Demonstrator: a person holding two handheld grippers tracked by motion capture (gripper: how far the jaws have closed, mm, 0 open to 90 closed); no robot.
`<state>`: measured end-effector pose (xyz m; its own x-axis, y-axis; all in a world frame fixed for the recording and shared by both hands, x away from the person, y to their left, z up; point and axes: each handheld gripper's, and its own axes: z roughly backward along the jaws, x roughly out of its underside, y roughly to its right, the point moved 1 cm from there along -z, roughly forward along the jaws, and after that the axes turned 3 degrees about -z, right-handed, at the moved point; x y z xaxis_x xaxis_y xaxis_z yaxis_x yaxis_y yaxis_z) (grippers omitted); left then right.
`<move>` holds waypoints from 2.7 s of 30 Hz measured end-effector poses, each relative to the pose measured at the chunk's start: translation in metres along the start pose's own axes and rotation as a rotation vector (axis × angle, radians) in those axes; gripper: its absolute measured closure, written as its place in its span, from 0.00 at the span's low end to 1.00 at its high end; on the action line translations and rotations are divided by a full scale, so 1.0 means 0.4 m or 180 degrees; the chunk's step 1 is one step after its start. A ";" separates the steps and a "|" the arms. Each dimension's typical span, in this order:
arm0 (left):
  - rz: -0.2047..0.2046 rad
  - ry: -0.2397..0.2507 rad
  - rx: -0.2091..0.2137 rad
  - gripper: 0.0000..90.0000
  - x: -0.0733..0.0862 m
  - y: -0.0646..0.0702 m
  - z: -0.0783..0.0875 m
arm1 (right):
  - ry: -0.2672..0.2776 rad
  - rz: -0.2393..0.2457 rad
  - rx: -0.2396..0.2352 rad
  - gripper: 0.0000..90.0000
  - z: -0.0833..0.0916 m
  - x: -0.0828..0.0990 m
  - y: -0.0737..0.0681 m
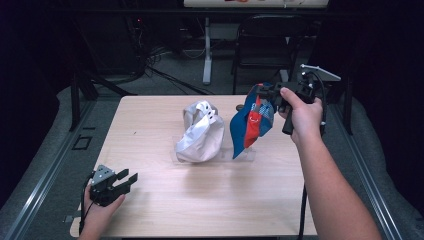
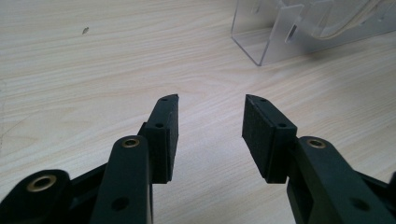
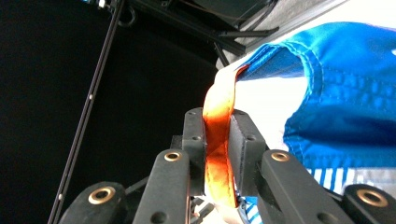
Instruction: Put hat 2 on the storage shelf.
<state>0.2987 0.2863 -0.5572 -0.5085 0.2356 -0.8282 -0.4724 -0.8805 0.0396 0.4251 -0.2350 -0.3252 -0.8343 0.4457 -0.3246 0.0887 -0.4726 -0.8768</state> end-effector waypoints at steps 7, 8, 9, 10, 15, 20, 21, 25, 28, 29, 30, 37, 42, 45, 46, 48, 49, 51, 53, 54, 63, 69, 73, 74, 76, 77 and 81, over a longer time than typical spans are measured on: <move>-0.0003 0.0004 0.0000 0.63 -0.001 0.001 0.000 | -0.0039 0.0028 0.0117 0.87 -0.015 0.003 0.000; -0.0002 0.0012 0.0000 0.63 -0.001 0.001 0.001 | -0.0080 0.0045 0.0099 0.87 -0.019 0.005 0.004; -0.0004 0.0015 0.0000 0.63 -0.002 0.001 0.001 | -0.0069 0.0017 0.0093 0.87 -0.027 0.007 0.005; -0.0005 0.0014 -0.0001 0.63 -0.002 0.001 0.001 | -0.0078 0.0007 0.0101 0.87 -0.033 0.010 0.005; -0.0003 0.0009 0.0004 0.63 -0.001 0.000 0.001 | -0.0184 0.0023 0.0122 0.87 -0.056 0.022 0.017; -0.0011 0.0012 0.0005 0.63 -0.002 0.000 0.002 | -0.0251 0.0007 0.0207 0.87 -0.073 0.037 0.041; -0.0011 0.0012 0.0005 0.63 -0.002 0.000 0.002 | -0.0251 0.0007 0.0207 0.87 -0.073 0.037 0.041; -0.0021 0.0023 0.0009 0.63 -0.003 0.002 0.000 | -0.0282 -0.0070 0.0230 0.86 -0.079 0.050 0.074; -0.0027 0.0012 0.0014 0.63 -0.004 0.004 -0.001 | -0.0256 -0.0088 0.0228 0.86 -0.078 0.056 0.084; -0.0025 0.0024 0.0007 0.63 -0.004 0.004 -0.002 | -0.0281 -0.0053 0.0229 0.86 -0.075 0.056 0.087; -0.0026 0.0026 0.0007 0.63 -0.004 0.005 -0.003 | -0.0269 -0.0080 0.0237 0.86 -0.073 0.058 0.087; -0.0040 0.0010 0.0018 0.62 -0.006 0.006 -0.007 | -0.0218 0.0007 0.0295 0.81 -0.047 0.063 0.093; -0.0041 0.0013 0.0036 0.62 -0.009 0.008 -0.012 | -0.0157 0.0075 0.0388 0.77 -0.023 0.068 0.106; -0.0056 0.0030 0.0050 0.62 -0.012 0.013 -0.019 | -0.0156 0.0080 0.0415 0.75 -0.009 0.072 0.115; -0.0060 0.0000 0.0059 0.61 -0.013 0.014 -0.020 | -0.0135 0.0084 0.0430 0.74 -0.004 0.075 0.117; -0.0067 0.0035 0.0060 0.61 -0.015 0.016 -0.026 | -0.0138 0.0120 0.0465 0.73 0.007 0.078 0.121; -0.0070 0.0003 0.0072 0.61 -0.017 0.016 -0.027 | -0.0142 0.0139 0.0463 0.72 0.012 0.080 0.122; -0.0078 0.0020 0.0065 0.60 -0.018 0.018 -0.032 | -0.0134 0.0151 0.0454 0.71 0.022 0.083 0.124; -0.0081 0.0009 0.0093 0.60 -0.021 0.019 -0.035 | -0.0101 0.0145 0.0448 0.70 0.031 0.087 0.122; -0.0088 -0.0005 0.0099 0.60 -0.022 0.019 -0.036 | -0.0108 0.0166 0.0455 0.69 0.036 0.088 0.122; -0.0114 -0.0008 0.0124 0.58 -0.029 0.025 -0.050 | -0.0101 0.0363 0.0570 0.62 0.067 0.107 0.120; -0.0108 -0.0001 0.0117 0.58 -0.029 0.027 -0.054 | -0.0083 0.0458 0.0627 0.59 0.078 0.118 0.120; -0.0117 0.0006 0.0116 0.58 -0.028 0.026 -0.055 | -0.0070 0.0521 0.0645 0.57 0.081 0.126 0.117; -0.0116 0.0008 0.0115 0.57 -0.028 0.026 -0.055 | -0.0069 0.0551 0.0654 0.56 0.082 0.129 0.116; -0.0115 0.0005 0.0118 0.57 -0.028 0.026 -0.055 | -0.0089 0.0612 0.0687 0.55 0.084 0.135 0.115; -0.0115 0.0005 0.0116 0.57 -0.028 0.026 -0.055 | -0.0091 0.0638 0.0700 0.54 0.084 0.138 0.114; -0.0113 0.0005 0.0119 0.57 -0.028 0.027 -0.055 | -0.0091 0.0725 0.0755 0.52 0.084 0.148 0.115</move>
<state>0.3151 0.2651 -0.5598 -0.4899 0.2656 -0.8303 -0.5167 -0.8556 0.0311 0.3613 -0.2560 -0.3728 -0.8228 0.2882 -0.4899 0.1483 -0.7231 -0.6746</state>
